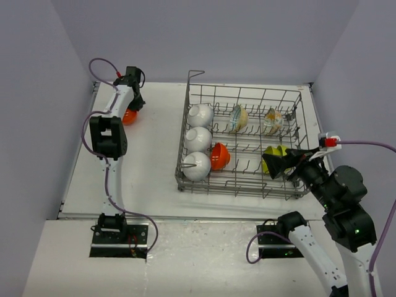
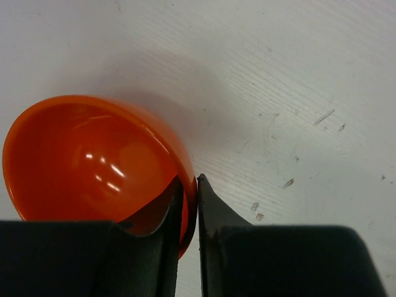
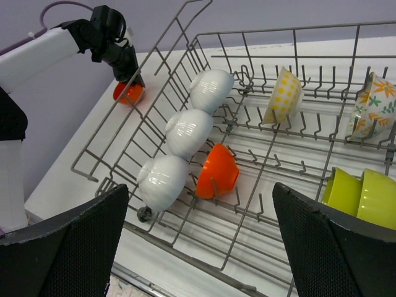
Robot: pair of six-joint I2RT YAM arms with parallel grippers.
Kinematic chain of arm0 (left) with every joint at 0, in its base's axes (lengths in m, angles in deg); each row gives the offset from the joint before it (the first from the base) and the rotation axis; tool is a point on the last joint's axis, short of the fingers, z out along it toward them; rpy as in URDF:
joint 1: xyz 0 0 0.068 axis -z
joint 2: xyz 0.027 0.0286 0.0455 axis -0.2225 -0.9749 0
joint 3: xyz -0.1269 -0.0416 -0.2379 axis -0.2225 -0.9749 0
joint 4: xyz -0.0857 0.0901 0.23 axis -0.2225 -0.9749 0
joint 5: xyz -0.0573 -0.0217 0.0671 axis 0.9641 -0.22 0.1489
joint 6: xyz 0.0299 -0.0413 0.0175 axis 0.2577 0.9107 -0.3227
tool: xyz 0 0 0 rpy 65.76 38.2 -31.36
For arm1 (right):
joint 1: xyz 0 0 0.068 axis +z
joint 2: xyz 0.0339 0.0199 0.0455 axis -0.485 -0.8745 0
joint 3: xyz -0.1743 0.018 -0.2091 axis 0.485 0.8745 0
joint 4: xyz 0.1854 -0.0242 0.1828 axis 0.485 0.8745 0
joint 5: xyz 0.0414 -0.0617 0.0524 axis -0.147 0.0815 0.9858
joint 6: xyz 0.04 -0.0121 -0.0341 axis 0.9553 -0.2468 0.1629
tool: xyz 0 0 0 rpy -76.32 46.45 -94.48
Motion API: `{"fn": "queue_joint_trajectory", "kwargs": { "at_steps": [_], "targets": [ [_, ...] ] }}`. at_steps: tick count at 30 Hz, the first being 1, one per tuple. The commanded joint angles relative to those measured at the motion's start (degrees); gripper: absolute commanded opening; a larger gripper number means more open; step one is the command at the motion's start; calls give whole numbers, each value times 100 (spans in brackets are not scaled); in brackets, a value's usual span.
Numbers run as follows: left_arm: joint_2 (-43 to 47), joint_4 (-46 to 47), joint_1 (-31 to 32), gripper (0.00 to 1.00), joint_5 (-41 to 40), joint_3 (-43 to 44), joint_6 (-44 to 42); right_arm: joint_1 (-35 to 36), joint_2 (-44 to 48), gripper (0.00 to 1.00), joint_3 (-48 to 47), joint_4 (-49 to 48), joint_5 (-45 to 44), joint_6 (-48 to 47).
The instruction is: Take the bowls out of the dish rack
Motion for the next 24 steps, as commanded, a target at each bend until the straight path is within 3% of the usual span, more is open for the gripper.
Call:
{"fn": "queue_joint_trajectory", "kwargs": {
  "at_steps": [1,3,4,6,12,15,17,19,24],
  "targets": [
    [38,-67,-26,15,12,325,-130,26,41,99,-100,-272,141,-76],
    [46,-94,-26,16,30,273,-157,26,-3,99,-109,-281,176,-67],
    [159,-76,-17,24,30,212,-157,26,-12,99,-92,-290,185,-67],
    [361,20,-17,67,4,-7,-148,26,-64,99,-65,-325,159,-49],
    [1854,196,105,100,91,-202,-139,26,-459,99,-30,-457,255,109],
    [3091,442,622,100,171,-246,-306,26,-495,99,22,-562,282,170],
    [3446,574,1000,100,406,-193,-368,26,-487,99,49,-632,212,188],
    [3745,583,1808,100,697,35,-385,26,-478,99,58,-641,81,197],
    [4071,1031,4230,100,103,-377,-385,26,-259,99,102,-676,-324,425]
  ]
}}
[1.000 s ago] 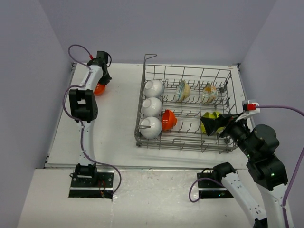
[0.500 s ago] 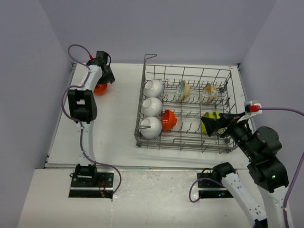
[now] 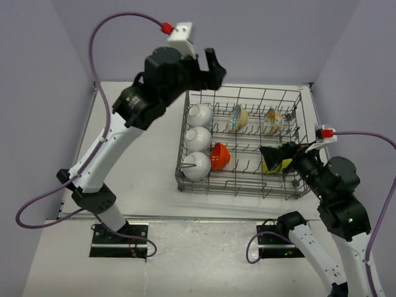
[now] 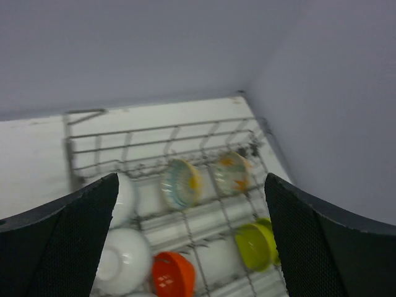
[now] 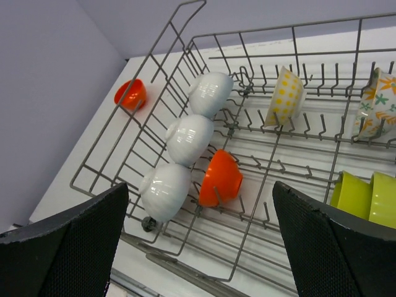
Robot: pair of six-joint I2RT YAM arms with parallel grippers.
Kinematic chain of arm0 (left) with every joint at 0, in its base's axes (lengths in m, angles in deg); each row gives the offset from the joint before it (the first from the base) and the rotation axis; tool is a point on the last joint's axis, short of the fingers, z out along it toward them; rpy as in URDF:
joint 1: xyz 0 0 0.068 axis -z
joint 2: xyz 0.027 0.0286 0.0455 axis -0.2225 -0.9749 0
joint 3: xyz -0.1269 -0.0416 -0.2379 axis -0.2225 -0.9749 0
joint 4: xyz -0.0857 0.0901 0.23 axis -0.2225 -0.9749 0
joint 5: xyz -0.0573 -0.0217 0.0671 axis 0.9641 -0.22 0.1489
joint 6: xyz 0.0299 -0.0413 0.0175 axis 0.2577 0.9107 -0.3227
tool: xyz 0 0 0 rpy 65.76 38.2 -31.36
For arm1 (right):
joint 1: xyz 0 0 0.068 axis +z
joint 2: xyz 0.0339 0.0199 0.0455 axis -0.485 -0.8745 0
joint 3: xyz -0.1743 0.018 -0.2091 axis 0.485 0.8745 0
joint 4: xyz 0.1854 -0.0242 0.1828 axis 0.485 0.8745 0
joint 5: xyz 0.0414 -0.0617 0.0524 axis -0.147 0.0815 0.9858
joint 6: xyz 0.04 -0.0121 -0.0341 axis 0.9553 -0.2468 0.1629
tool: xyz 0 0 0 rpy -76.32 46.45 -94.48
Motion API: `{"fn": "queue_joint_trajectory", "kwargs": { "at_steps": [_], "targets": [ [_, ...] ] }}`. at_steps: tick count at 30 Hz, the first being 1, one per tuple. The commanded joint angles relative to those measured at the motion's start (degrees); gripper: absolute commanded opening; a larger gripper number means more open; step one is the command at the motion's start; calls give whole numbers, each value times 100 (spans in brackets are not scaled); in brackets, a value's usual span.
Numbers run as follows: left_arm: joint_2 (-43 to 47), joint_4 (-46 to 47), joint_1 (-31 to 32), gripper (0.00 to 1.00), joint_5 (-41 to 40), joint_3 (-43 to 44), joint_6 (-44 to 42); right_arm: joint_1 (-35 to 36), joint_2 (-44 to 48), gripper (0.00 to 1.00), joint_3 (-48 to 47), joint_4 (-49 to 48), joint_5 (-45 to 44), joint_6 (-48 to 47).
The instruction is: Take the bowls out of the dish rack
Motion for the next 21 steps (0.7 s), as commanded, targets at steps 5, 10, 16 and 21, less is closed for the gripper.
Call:
{"fn": "queue_joint_trajectory", "kwargs": {
  "at_steps": [5,10,16,21],
  "targets": [
    [-995,-607,1819,100,-827,-438,175,24,541,99,126,-246,-601,308],
    [-452,207,2039,95,-670,-2078,553,24,673,99,223,-79,-602,194],
    [-485,351,1987,85,-292,-2592,782,24,656,99,373,-123,-540,159],
    [-231,1106,1601,68,435,-3705,1054,24,621,99,399,-140,-461,141]
  ]
}}
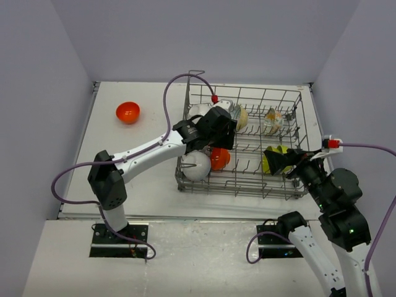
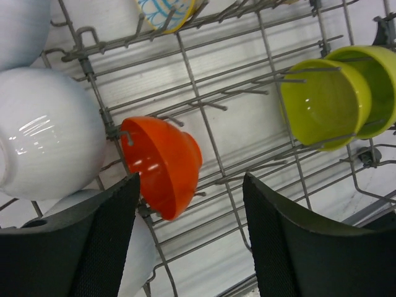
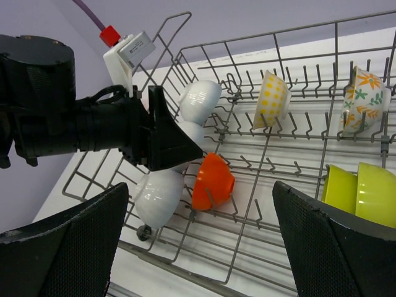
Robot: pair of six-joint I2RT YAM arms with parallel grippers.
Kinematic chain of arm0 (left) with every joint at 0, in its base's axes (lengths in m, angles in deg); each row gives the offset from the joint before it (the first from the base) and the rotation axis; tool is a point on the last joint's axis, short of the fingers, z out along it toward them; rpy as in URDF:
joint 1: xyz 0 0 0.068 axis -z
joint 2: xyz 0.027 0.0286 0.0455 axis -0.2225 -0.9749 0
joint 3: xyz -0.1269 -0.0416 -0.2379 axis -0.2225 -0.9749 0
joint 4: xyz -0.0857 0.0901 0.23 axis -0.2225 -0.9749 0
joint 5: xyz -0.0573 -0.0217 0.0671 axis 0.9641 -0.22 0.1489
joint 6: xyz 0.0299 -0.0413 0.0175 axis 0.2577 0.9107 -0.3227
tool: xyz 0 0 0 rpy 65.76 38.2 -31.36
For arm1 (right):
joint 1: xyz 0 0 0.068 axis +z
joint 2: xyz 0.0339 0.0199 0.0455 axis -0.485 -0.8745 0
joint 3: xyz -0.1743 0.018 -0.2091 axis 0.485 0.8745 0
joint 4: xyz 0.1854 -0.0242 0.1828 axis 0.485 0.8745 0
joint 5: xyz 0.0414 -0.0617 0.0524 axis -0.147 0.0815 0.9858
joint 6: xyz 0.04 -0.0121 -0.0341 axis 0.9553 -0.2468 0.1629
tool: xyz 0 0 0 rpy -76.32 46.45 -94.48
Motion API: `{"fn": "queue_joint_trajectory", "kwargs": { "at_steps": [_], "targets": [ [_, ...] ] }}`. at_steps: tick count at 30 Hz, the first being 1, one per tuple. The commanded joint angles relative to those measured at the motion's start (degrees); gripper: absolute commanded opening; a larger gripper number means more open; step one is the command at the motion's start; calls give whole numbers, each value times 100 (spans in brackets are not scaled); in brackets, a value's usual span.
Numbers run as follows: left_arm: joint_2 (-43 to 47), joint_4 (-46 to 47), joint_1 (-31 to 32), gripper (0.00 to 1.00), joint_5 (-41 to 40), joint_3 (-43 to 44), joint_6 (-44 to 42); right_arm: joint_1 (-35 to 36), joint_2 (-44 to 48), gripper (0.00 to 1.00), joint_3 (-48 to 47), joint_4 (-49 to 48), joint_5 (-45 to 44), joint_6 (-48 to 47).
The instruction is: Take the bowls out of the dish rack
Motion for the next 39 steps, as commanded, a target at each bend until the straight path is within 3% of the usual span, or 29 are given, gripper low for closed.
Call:
{"fn": "queue_joint_trajectory", "kwargs": {
  "at_steps": [1,8,14,28,39],
  "targets": [
    [407,746,-423,68,610,-711,318,24,-63,99,8,-107,15,-60],
    [461,1423,-653,59,1639,-1275,406,24,-72,99,60,-160,59,-69],
    [241,1556,-654,51,1806,-1346,467,33,-142,99,78,-204,112,-86],
    [22,1503,-583,45,1420,-1530,520,24,-133,99,43,-204,147,-95],
    [-207,1757,-574,43,1666,-1653,573,24,-160,99,113,-266,147,-69]
  ]
}}
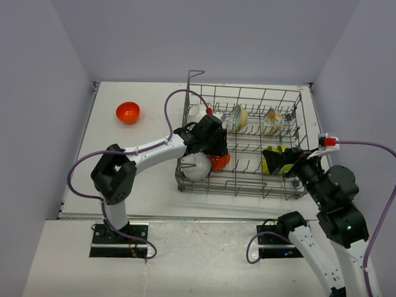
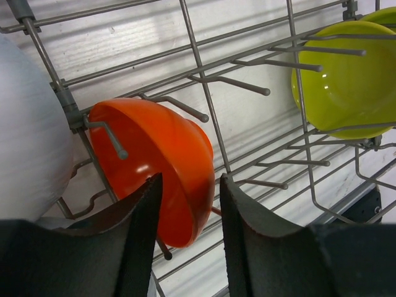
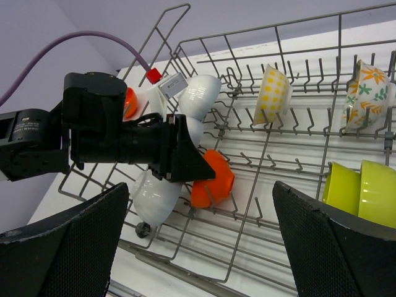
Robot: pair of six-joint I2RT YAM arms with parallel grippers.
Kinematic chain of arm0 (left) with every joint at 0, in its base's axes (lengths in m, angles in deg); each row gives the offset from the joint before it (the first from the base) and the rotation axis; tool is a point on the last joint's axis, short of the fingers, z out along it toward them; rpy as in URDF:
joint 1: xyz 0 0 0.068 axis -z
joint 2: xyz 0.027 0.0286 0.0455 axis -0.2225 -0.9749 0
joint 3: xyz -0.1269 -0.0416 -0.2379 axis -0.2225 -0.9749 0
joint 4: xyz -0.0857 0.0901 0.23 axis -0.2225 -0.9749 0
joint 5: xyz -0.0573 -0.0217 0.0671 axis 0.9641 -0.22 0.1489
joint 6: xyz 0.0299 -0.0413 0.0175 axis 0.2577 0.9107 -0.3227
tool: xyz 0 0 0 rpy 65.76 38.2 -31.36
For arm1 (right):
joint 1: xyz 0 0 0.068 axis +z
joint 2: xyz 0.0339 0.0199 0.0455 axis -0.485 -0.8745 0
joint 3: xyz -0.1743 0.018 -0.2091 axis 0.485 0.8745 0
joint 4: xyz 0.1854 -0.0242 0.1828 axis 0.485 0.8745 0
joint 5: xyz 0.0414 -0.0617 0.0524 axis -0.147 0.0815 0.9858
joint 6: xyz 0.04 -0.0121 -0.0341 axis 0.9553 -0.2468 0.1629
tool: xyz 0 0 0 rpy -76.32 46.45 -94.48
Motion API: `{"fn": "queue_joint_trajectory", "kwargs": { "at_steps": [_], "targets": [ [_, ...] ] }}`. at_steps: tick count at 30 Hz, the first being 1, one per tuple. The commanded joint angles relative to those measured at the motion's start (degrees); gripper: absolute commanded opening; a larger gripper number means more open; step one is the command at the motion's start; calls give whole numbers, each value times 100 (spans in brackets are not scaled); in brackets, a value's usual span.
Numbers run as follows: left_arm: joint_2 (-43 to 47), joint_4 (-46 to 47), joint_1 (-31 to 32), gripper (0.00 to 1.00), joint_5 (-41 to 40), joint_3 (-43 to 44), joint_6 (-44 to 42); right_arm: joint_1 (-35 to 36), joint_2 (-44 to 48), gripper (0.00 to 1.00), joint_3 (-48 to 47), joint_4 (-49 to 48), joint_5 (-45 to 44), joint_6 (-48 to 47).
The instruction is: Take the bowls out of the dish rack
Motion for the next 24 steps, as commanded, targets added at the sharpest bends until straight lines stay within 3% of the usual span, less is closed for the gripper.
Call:
{"fn": "queue_joint_trajectory", "kwargs": {
  "at_steps": [1,5,10,14,16,24],
  "targets": [
    [-61,381,18,40,203,-154,94,24,-64,99,37,-213,90,-67],
    [-8,583,18,26,292,-277,129,24,-64,99,45,-204,82,-102],
    [53,698,18,21,292,-348,156,24,-55,99,72,-213,55,-111],
    [106,698,9,11,283,-348,173,24,-46,99,89,-222,64,-119],
    [132,706,9,0,292,-330,173,24,-37,99,89,-213,47,-128],
    [607,829,0,0,187,-321,121,24,-20,99,72,-222,11,-155]
  ]
}}
